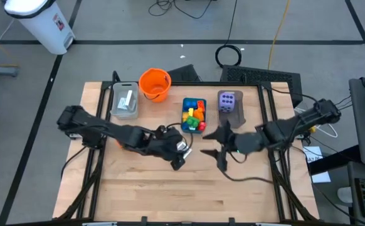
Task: Pick & Place Toys
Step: Put the black deck of cards into the gray bin
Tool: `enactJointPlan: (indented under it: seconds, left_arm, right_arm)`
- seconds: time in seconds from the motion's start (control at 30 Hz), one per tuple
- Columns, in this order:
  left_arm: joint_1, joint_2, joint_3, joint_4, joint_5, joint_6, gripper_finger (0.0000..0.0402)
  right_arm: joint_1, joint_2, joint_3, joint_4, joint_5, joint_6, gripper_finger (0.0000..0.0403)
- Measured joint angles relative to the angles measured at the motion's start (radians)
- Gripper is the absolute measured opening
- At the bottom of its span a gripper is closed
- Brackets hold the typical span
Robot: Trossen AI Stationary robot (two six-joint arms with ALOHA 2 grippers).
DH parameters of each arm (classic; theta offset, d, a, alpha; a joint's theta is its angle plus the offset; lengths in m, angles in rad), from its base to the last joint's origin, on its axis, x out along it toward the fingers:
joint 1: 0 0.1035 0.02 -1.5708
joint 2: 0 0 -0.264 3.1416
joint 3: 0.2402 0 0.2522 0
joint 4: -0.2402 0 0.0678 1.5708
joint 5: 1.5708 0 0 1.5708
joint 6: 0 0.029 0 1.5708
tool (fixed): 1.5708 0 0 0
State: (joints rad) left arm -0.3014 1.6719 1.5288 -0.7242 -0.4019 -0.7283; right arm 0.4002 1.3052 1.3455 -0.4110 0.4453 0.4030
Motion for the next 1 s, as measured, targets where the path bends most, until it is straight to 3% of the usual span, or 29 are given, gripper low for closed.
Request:
enactJointPlan:
  seconds: [0.23, 0.53, 0.8, 1.0]
  left_arm:
    - [0.040, 0.093, 0.000, -0.078, 0.077, -0.192, 0.0285]
    - [0.068, 0.109, 0.000, -0.007, 0.105, -0.115, 0.0285]
    - [0.099, 0.135, 0.000, -0.019, 0.116, -0.067, 0.0293]
    - [0.121, 0.204, 0.000, -0.029, 0.185, -0.115, 0.0348]
  right_arm:
    - [0.083, -0.083, -0.215, 0.187, 0.002, 0.128, 0.0235]
    - [0.087, -0.196, -0.453, 0.395, -0.001, 0.288, 0.0235]
    - [0.086, -0.268, -0.515, 0.453, -0.001, 0.306, 0.0235]
    - [0.086, -0.292, -0.516, 0.451, -0.001, 0.266, 0.0235]
